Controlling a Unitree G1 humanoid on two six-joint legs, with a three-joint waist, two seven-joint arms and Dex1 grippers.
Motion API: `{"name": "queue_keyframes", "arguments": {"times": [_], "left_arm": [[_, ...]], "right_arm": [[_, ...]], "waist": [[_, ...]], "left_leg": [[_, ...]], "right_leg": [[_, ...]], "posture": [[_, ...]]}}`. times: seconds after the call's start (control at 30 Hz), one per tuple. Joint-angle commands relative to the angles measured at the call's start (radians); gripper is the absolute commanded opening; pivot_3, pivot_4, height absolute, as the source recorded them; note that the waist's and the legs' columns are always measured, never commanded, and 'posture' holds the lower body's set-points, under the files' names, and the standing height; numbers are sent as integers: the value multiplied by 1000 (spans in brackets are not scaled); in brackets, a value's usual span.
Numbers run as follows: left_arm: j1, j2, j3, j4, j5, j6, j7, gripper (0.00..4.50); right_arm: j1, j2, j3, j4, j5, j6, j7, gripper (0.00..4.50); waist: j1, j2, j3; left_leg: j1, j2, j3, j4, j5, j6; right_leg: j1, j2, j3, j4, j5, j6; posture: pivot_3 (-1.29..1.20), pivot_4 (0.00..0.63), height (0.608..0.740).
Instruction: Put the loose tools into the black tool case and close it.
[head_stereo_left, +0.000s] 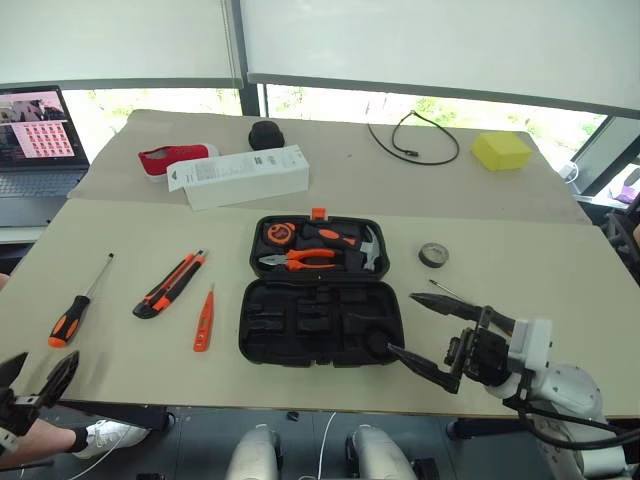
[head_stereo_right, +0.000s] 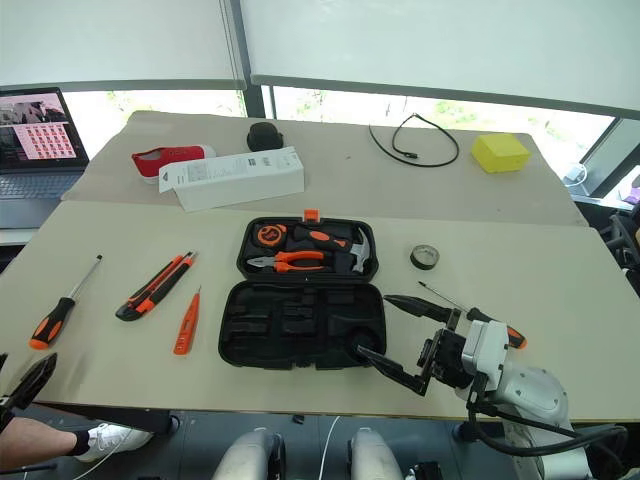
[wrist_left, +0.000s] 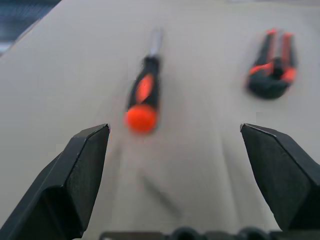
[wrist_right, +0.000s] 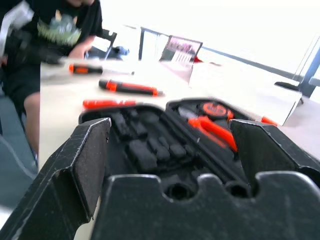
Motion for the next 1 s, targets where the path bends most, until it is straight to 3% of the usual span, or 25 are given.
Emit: {"name": "queue_keyframes", "arguments": {"times": [0.03, 0.2, 0.4, 0.57, 0.67, 0.73, 0.93, 1.0], "left_arm": [[-20, 35, 67, -14, -43, 75, 47, 4500], [-179, 256, -3, -32, -92, 361, 86, 4500], [-444, 483, -203, 164, 3, 598, 105, 4500], [-546, 529, -351, 291, 85, 637, 27, 4500], [-559, 528, -414, 338, 142, 627, 3, 3811], [-586, 526, -434, 371, 170, 619, -13, 2982], [-592, 513, -350, 390, 187, 495, -93, 898], [-592, 506, -319, 386, 198, 378, -147, 844]], "right_arm": [[-3, 20, 7, -53, 7, 3, -24, 4410], [-36, 26, 18, -61, -1, 18, -47, 4410], [-54, 19, 16, -47, 0, 30, -49, 4410], [-38, 5, 6, -42, -2, 31, -37, 4410], [-35, -6, -4, -57, 6, 41, -39, 4500], [-28, -15, -9, -62, 7, 43, -34, 4500], [2, -31, -43, -48, 9, 30, -22, 4500], [-2, -31, -56, -41, 9, 30, -23, 4500]], "waist": [[2, -2, -1], [13, -5, -3], [4, -5, -3], [-11, -5, -3], [-9, -3, -3], [-6, 0, -2], [-4, 3, -2], [-2, 2, -2]], "left_leg": [[0, 0, 0, 0, 0, 0], [4, 2, 0, 0, 0, -2], [4, 2, 2, 0, 2, -3], [1, 3, 3, -2, 1, -5], [1, 4, 2, -2, 0, -6], [2, 4, 3, -2, 0, -6], [3, 3, 4, -2, 0, -6], [3, 3, 4, -2, 0, -6]], "right_leg": [[0, 0, -1, 0, 0, -1], [0, 0, -4, 1, -1, -3], [0, 0, -4, 0, 0, -4], [-3, 3, -4, 3, 0, -5], [-3, 4, -4, 4, -1, -7], [-3, 4, -3, 6, -2, -8], [-3, 3, -2, 8, -3, -8], [-3, 3, -2, 8, -3, -8]], "posture": [[0, 150, 740], [0, 150, 740], [0, 150, 740], [0, 150, 740], [0, 150, 740], [0, 150, 740], [0, 150, 740], [0, 150, 740]]}}
